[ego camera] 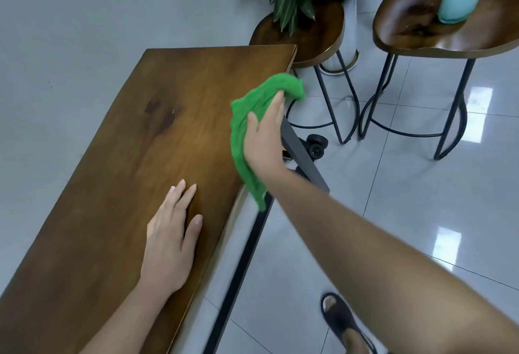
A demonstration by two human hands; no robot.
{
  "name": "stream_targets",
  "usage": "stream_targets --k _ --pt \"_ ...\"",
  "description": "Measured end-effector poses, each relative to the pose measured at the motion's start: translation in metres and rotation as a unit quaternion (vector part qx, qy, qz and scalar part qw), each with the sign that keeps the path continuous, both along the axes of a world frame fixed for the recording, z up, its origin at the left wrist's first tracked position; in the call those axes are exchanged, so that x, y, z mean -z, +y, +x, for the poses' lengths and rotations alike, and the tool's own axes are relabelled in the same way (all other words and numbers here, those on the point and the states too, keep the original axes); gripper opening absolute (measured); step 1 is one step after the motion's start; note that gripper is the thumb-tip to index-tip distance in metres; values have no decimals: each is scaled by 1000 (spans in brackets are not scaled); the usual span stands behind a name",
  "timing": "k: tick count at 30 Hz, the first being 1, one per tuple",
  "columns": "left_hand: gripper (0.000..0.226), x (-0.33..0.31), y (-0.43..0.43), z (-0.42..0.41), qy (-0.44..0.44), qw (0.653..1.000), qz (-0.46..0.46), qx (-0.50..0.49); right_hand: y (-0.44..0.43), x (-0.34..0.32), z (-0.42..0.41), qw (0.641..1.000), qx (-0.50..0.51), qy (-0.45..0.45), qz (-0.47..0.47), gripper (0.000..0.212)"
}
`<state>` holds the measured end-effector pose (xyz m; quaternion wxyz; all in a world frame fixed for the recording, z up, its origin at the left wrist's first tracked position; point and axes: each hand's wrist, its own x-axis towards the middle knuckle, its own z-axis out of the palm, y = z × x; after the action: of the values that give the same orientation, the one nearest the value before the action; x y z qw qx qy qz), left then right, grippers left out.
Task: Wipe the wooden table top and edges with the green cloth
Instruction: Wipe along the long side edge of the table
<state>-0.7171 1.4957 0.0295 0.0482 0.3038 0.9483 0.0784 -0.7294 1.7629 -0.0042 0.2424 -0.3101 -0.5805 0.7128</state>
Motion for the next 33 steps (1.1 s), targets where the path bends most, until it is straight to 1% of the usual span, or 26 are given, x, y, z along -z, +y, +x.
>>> stream_targets --k 3,5,9,11,13,16,20,23,25,28,33 --pt "65 1 0 0 -2 1000 0 -7 57 -5 -33 1000 13 -8 -16 79" --pt "66 1 0 -1 -1 1000 1 -8 79 -7 -46 999 32 -10 -27 80" --pt "66 3 0 -2 3 1000 1 -5 79 -2 -50 999 42 6 -28 79" --pt "66 4 0 -2 8 1000 -1 -4 57 2 -37 999 41 15 -26 78" --pt "64 4 -1 -3 10 1000 0 -3 17 9 -16 999 37 31 -19 77" --pt "60 5 0 -3 10 1000 1 1 -69 17 27 998 33 48 -21 74" --pt "61 6 -2 -5 5 1000 18 21 -196 29 85 996 39 57 -55 70" --pt "64 8 -5 -7 12 999 28 34 -261 28 120 994 33 70 -72 69" --pt "60 11 -7 -9 6 999 34 40 -278 28 128 994 48 79 -63 68" --pt "57 12 -15 -12 -14 997 40 59 -270 27 118 994 71 81 -35 65" --pt "57 11 -48 -2 -11 993 32 113 -197 25 80 994 84 63 16 73"
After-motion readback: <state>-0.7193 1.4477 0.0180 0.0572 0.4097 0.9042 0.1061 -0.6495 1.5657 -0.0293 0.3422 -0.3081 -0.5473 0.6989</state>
